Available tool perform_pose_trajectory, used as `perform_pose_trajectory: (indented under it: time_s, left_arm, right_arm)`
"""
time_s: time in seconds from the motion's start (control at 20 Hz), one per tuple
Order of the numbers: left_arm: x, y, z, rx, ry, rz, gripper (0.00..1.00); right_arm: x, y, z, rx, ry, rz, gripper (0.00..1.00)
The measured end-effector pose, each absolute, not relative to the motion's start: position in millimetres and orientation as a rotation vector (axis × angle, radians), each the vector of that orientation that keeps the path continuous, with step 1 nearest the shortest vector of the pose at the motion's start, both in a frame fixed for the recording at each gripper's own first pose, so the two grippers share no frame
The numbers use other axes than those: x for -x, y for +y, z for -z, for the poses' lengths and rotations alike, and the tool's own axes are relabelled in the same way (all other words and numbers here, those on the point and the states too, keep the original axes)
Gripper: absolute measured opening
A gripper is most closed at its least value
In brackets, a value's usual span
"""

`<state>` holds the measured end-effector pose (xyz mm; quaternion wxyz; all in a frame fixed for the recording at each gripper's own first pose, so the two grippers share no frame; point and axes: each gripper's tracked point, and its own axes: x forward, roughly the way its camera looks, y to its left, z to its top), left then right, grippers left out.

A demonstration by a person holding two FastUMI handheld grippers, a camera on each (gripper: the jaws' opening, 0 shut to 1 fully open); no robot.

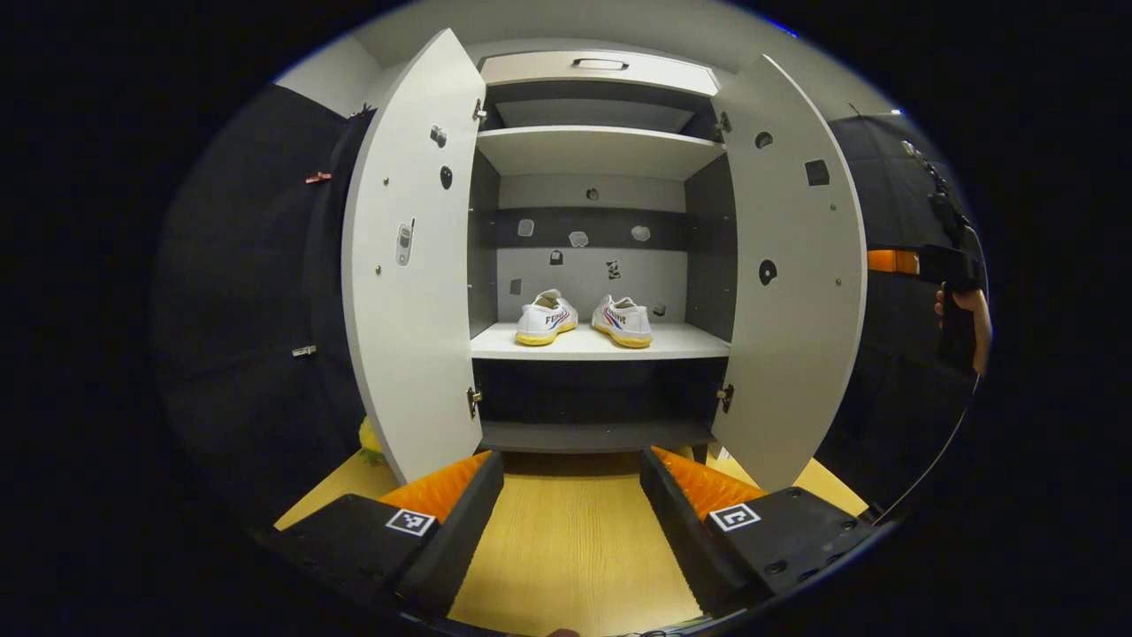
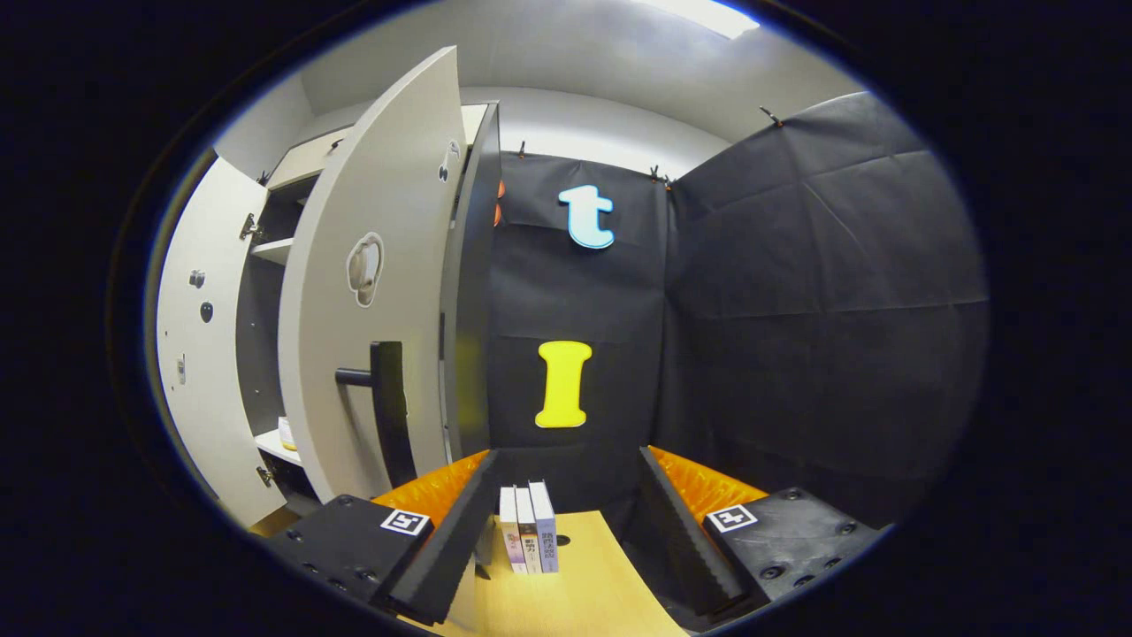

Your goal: Grab one shoe with the right hand and put it into the shoe cabinet, grab the other shoe with the left hand and put it into the shoe cabinet; then close the right door with the right hand and the left door with the left hand.

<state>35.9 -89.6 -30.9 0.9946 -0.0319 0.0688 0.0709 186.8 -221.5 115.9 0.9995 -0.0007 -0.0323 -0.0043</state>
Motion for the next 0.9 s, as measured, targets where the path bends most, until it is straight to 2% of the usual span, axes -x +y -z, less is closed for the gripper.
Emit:
perform_pose_trajectory:
  time_s: [0.25,0.6,0.9]
  left_arm:
    - [-31,-97,31,0.067,0.143,-0.214,0.96]
    - [-34,-90,21,0.036,0.126,-0.231,0.96]
    - [-42,-74,26,0.012,0.122,-0.217,0.96]
  right_arm:
    - [-206,-204,-110,-0.058,-0.018,-0.097,0.98]
    - [-207,-199,-99,-0.12,0.055,-0.102,0.96]
    - [-195,-186,-108,-0.051,0.016,-0.079,0.97]
